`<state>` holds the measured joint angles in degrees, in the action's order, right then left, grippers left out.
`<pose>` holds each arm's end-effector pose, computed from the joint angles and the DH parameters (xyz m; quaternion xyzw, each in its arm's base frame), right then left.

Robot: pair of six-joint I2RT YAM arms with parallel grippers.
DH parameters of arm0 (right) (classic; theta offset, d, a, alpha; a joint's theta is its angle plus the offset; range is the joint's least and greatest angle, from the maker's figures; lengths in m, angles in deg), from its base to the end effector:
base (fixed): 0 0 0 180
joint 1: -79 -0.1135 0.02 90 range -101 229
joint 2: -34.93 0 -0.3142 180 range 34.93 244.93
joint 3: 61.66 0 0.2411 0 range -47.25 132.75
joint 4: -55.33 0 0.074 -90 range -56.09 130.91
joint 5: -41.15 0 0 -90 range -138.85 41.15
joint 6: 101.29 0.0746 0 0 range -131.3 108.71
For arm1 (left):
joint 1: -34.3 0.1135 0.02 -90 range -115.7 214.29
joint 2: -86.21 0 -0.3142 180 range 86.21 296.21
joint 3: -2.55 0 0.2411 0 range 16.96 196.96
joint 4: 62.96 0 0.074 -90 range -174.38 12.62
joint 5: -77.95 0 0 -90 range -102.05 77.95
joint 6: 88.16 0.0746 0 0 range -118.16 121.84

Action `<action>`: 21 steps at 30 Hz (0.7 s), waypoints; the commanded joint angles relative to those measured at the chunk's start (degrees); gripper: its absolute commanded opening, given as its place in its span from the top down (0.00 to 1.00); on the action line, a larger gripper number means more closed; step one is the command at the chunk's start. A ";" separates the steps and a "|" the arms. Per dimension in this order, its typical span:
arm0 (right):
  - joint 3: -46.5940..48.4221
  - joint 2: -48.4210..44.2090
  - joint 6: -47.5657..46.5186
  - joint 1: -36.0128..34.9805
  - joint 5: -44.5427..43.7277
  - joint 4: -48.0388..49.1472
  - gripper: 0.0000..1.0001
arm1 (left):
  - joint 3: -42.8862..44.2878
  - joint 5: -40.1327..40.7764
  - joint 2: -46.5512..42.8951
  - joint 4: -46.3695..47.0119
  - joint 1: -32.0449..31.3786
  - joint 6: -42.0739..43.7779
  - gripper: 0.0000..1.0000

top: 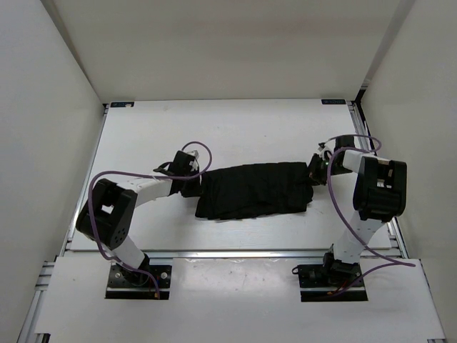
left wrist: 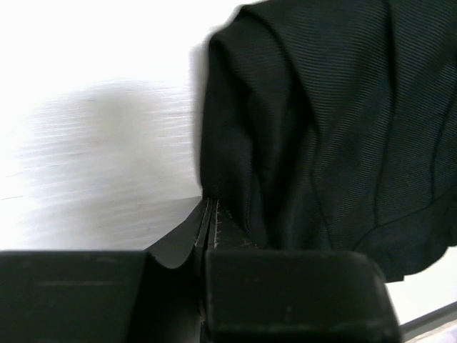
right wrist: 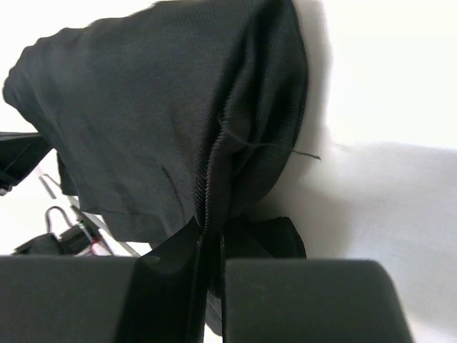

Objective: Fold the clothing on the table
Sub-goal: Fold the skirt

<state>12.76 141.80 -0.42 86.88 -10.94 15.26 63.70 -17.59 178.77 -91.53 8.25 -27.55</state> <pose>0.3575 -0.0032 0.1581 0.1036 0.9303 0.3247 0.1353 0.2789 -0.1444 0.1734 -0.0156 0.9647 -0.1616 0.2073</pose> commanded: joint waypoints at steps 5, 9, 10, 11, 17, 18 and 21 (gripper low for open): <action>12.83 -8.61 -2.52 -7.16 -8.46 -8.35 1.00 | -1.12 -1.49 0.61 1.15 -2.17 -0.41 0.97; 19.26 -8.00 -2.52 -12.00 -9.00 -10.82 1.00 | -0.16 -1.75 0.79 0.97 -2.43 -0.23 0.97; 21.44 -7.30 -2.18 -12.45 -8.21 -11.35 1.00 | -0.07 -2.19 0.96 1.23 -2.09 -0.15 0.97; 23.12 -6.94 -1.74 -14.45 -7.33 -12.31 1.00 | 0.02 -1.85 0.88 0.97 -2.26 -0.23 0.97; 28.58 -2.90 1.60 -23.07 -1.53 -11.01 1.00 | 0.37 -2.37 1.14 1.14 -1.91 -0.05 0.97; 29.19 -1.68 2.39 -24.04 -0.31 -10.31 1.00 | 0.46 -2.37 1.23 1.14 -1.56 0.20 0.97; 32.52 2.55 3.71 -27.47 2.32 -10.04 1.00 | 0.37 -2.37 0.96 0.97 -1.29 0.12 0.97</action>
<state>41.26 141.03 0.69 61.68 -14.02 4.82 63.53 -19.82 179.49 -89.43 6.55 -27.77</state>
